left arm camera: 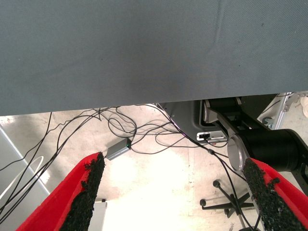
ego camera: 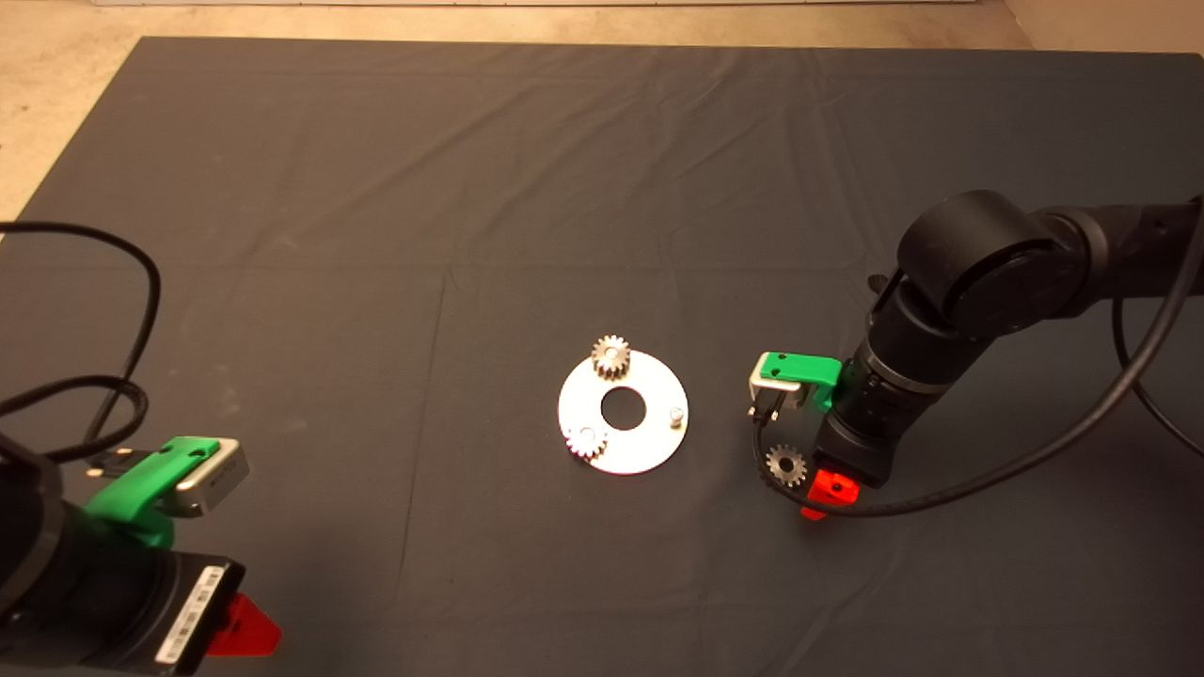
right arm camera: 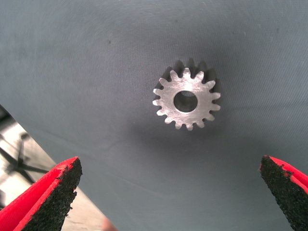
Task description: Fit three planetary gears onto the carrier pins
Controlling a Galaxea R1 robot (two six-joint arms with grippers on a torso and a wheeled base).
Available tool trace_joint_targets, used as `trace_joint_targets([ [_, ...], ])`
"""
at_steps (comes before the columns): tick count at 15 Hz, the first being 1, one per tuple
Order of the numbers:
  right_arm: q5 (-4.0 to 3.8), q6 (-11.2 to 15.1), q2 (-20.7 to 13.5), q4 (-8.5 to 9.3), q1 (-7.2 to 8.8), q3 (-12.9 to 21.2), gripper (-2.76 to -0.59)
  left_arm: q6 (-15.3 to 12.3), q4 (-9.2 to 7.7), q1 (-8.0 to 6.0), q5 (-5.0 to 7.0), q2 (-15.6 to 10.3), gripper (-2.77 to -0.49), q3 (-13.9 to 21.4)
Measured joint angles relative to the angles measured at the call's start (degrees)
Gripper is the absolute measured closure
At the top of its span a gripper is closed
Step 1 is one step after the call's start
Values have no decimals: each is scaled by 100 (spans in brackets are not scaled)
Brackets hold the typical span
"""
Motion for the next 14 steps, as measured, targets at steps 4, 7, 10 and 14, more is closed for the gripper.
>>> trace_joint_targets([
  [4,-2,-610,-9,-12,-2,0,-276,4,-10,0,-1,-11,-204,20],
  [7,-9,-865,-26,-162,-3,123,-276,6,-18,0,-1,-33,-204,20],
  [10,-7,-957,-22,-431,-2,304,-276,6,-23,0,-1,-33,-204,22],
  [14,-7,-1014,-22,-777,-5,588,-276,13,-26,0,-1,-33,-204,22],
])
